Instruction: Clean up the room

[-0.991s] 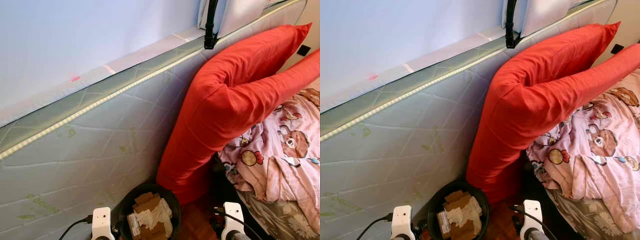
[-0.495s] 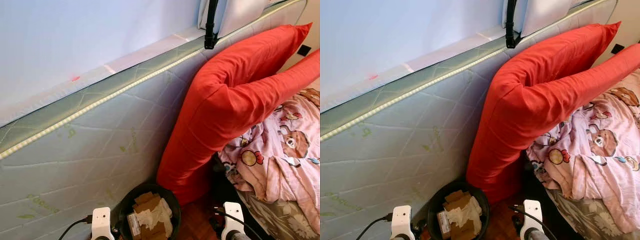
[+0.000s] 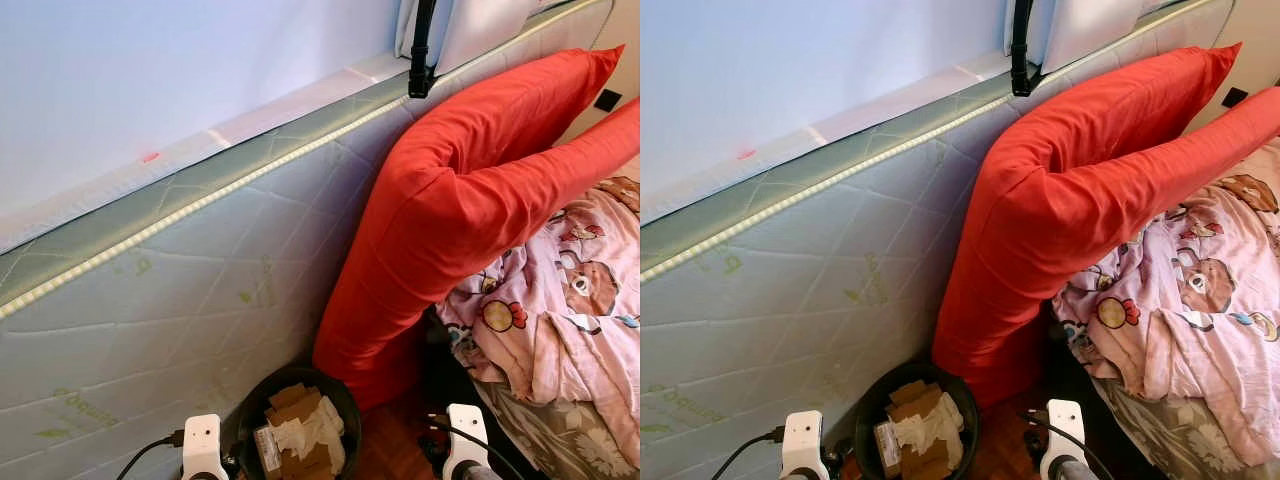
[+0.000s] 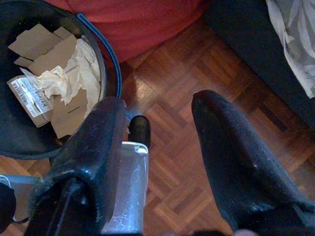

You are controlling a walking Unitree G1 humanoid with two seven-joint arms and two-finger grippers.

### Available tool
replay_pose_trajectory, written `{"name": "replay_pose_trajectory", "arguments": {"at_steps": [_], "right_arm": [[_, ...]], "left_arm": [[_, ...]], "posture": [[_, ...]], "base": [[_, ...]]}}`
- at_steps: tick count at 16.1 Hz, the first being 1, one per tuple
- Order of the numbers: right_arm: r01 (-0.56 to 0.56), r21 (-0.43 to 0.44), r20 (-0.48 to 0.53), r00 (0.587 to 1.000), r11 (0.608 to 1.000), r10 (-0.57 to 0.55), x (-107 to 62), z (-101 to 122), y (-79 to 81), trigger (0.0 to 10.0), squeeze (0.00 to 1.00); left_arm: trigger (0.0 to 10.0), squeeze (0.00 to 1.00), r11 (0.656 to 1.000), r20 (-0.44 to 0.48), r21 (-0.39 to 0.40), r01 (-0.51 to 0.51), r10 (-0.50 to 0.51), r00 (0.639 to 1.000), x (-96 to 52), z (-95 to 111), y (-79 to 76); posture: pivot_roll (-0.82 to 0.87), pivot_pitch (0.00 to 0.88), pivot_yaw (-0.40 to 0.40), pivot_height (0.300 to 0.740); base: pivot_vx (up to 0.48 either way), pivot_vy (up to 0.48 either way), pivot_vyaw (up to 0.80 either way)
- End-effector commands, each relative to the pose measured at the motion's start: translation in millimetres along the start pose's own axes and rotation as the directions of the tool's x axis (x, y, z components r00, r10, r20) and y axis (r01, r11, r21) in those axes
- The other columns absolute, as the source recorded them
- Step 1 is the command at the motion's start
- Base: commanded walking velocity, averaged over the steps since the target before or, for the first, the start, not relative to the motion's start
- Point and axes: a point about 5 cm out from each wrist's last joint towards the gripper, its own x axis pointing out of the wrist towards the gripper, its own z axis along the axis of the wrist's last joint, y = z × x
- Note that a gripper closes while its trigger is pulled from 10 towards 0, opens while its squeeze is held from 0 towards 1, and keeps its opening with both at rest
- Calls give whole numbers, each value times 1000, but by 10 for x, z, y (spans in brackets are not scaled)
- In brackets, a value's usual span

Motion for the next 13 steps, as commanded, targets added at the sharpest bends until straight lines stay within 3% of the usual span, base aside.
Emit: {"name": "replay_pose_trajectory", "arguments": {"at_steps": [1,13], "right_arm": [[5,-2,-16,1000,1000,-5,-10,-44,-21,10000,0],[4,-6,-18,1000,1000,-4,-11,-45,-25,10000,0]], "left_arm": [[10000,0,1000,-25,-2,-9,9,1000,-28,-77,33],[10000,0,1000,-35,-5,-13,12,999,-35,-99,45]], "posture": [[55,137,-39,740],[55,139,-41,740]], "base": [[0,0,0],[0,0,0]]}}
